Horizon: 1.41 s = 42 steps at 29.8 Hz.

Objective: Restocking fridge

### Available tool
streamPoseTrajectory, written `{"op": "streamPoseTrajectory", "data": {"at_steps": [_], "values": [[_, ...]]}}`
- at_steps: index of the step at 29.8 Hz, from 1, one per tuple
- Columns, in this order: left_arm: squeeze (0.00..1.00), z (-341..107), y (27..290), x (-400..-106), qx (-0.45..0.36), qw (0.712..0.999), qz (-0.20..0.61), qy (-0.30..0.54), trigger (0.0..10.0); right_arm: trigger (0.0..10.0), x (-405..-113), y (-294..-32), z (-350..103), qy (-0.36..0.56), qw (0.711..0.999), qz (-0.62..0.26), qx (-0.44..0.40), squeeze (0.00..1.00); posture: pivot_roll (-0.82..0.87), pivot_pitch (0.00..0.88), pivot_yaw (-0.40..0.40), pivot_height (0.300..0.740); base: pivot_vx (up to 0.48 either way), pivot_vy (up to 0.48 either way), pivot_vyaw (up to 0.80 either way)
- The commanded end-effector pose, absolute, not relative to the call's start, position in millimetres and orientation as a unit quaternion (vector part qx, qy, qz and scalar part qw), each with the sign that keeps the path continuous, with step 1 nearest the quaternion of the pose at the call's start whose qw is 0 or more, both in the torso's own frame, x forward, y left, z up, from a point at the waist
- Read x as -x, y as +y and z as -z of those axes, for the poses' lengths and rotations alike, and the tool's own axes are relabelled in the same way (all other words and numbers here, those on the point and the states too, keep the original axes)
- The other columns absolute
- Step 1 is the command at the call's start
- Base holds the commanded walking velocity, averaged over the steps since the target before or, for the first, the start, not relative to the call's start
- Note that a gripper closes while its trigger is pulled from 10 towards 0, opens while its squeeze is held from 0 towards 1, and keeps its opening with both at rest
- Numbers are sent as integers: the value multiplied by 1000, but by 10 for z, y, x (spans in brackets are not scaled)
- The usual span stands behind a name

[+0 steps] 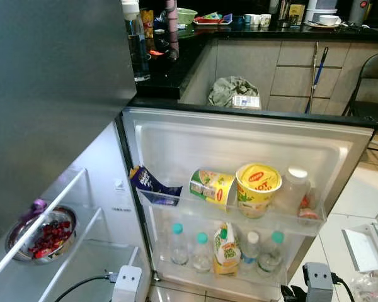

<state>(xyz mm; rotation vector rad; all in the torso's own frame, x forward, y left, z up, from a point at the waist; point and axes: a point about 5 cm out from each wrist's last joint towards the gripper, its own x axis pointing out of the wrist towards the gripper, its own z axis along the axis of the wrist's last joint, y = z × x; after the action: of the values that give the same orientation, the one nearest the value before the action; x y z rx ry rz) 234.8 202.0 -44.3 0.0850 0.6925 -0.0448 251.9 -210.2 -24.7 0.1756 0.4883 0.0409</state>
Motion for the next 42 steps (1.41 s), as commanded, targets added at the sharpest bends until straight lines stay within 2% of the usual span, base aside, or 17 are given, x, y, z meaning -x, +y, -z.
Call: {"op": "streamPoseTrajectory", "data": {"at_steps": [1, 23, 31, 42], "values": [[0, 471, 2015, -2312, -43, 937, 25, 345, 10000, 10000, -2499, -2097, 258, 241, 967, -19, -85, 0, -102, 93, -25, 681, 0, 0, 0], [0, 475, 2006, -2312, -44, 937, 30, 345, 10000, 10000, -2506, -2068, 223, 218, 970, -39, -103, 0, -107, 82, -22, 681, 0, 0, 0], [0, 462, 1995, -2338, -47, 938, 34, 343, 10000, 10000, -2511, -2091, 230, 228, 969, -30, -86, 0, -110, 69, -22, 721, 0, 0, 0], [0, 470, 1999, -2332, -47, 936, 36, 346, 10000, 10000, -2539, -2058, 192, 210, 971, -45, -110, 0, -109, 63, -23, 721, 0, 0, 0]]}}
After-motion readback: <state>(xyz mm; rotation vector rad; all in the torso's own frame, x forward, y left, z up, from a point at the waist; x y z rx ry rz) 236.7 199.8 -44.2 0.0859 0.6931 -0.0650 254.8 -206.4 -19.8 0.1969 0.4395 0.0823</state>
